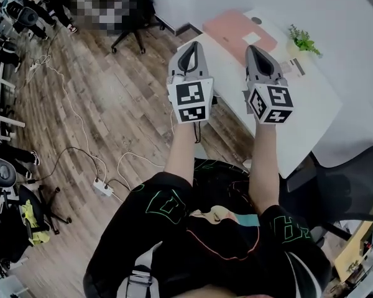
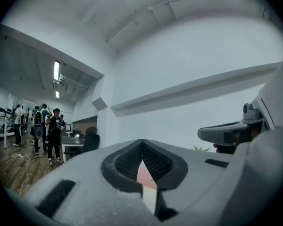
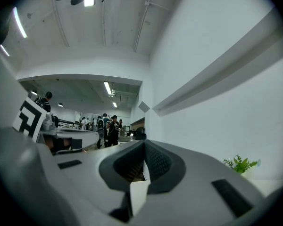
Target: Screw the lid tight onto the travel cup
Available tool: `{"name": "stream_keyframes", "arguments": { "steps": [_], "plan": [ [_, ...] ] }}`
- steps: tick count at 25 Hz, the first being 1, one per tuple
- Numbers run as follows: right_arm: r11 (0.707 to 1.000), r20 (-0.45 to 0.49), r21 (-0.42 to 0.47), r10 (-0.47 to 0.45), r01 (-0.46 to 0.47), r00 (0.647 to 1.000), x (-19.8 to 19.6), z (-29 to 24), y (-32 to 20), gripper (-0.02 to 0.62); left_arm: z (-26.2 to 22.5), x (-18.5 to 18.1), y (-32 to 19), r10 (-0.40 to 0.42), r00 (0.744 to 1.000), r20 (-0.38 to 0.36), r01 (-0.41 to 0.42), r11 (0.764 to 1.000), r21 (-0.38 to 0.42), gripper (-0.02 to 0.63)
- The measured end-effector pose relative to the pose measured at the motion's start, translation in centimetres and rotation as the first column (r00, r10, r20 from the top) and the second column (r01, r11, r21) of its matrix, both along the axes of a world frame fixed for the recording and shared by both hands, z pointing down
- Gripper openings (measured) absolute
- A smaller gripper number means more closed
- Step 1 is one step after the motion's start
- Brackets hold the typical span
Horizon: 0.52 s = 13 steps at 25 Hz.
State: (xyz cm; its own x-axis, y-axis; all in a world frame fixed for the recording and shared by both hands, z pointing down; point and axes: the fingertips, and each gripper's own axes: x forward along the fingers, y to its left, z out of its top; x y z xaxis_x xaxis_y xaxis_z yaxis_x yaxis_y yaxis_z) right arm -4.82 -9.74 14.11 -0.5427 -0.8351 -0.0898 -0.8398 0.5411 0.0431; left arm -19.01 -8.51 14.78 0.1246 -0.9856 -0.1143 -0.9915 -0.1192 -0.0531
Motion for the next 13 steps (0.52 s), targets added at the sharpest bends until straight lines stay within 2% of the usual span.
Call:
{"name": "stream_keyframes", "arguments": {
  "steps": [13],
  "plan": [
    [1.000,-0.025,-0.007,-0.003,0.003,1.000,0.27,0.60,-0.44,0.005,0.57,0.21,-0.54,-0.004,1.000,0.005,0.005,1.000,-0.013,0.002]
  ]
}}
